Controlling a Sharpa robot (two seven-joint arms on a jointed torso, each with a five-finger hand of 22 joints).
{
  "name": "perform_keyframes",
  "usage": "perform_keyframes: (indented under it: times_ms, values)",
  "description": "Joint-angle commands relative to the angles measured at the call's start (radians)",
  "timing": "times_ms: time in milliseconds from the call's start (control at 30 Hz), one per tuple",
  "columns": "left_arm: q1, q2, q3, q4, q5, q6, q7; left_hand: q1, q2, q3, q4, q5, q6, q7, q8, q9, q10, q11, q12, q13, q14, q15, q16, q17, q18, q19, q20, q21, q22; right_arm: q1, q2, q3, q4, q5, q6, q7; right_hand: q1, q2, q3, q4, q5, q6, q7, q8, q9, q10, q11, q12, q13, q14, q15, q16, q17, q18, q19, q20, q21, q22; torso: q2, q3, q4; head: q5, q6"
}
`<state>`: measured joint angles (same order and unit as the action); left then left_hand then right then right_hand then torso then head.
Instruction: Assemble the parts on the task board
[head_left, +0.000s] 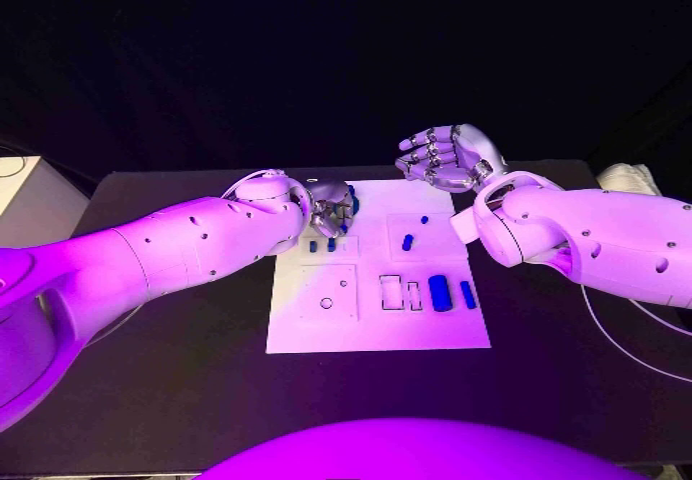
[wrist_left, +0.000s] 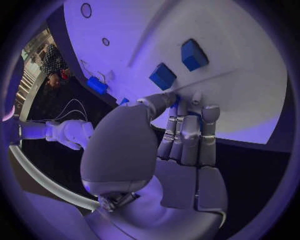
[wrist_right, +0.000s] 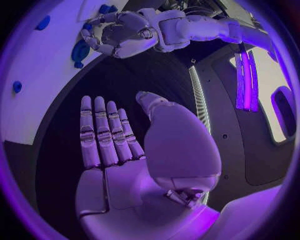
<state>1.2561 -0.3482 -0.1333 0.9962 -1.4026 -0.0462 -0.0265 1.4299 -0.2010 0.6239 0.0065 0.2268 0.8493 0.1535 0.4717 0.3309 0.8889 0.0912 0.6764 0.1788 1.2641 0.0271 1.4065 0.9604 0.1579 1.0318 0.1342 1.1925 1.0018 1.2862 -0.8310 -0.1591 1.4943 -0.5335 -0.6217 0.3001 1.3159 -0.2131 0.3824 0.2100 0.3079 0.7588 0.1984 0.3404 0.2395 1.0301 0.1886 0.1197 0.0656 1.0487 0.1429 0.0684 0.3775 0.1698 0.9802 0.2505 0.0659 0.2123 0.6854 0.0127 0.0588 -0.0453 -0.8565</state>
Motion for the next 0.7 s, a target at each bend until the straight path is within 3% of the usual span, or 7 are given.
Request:
perform_keyframes:
  times_ms: [33, 533, 700]
  values:
    - [-0.008, 0.005, -0.004, -0.005, -0.004, 0.017, 0.006, 0.003, 0.012, 0.003, -0.012, -0.004, 0.012, -0.001, -0.010, -0.002, 0.019, -0.002, -0.008, -0.002, 0.016, -0.002, 0.008, 0.014, -0.012, 0.012, -0.003, 0.012, 0.013, 0.000, 0.000, 0.001, 0.002, -0.002, 0.013, 0.007, -0.004, 0.004, -0.006, -0.002, 0.005, -0.004, 0.056, -0.004, -0.001, -0.006, 0.002, -0.007, -0.001, -0.002, 0.000, -0.001, -0.001, 0.013, -0.006, 0.000, 0.000, -0.001, 0.000, 0.0003, -0.0004, -0.001, 0.000]
    - [-0.012, -0.015, -0.003, 0.012, 0.028, -0.111, 0.068, -0.004, 0.031, 0.002, -0.044, -0.006, 0.081, -0.012, -0.034, 0.003, 0.096, -0.019, -0.039, -0.004, 0.078, -0.019, 0.034, 0.081, -0.029, 0.085, -0.016, 0.076, 0.092, 0.000, 0.000, 0.001, 0.002, -0.002, 0.014, 0.007, -0.004, 0.004, -0.006, -0.002, 0.005, -0.004, 0.056, -0.004, -0.002, -0.006, 0.002, -0.007, -0.001, -0.002, 0.000, -0.001, -0.002, 0.014, -0.006, 0.000, 0.000, -0.002, -0.002, 0.0000, 0.0007, -0.002, 0.001]
    - [-0.012, -0.052, 0.018, 0.058, 0.066, -0.112, 0.081, -0.006, 0.031, 0.001, -0.045, -0.006, 0.085, -0.012, -0.036, 0.003, 0.099, -0.020, -0.042, -0.004, 0.080, -0.020, 0.034, 0.080, -0.029, 0.085, -0.017, 0.076, 0.092, 0.000, -0.001, 0.001, 0.002, -0.002, 0.014, 0.007, -0.004, 0.004, -0.006, -0.002, 0.005, -0.004, 0.056, -0.004, -0.002, -0.006, 0.002, -0.007, -0.001, -0.002, 0.000, -0.001, -0.002, 0.014, -0.006, 0.000, 0.000, -0.002, -0.003, 0.0004, 0.0013, -0.002, 0.004]
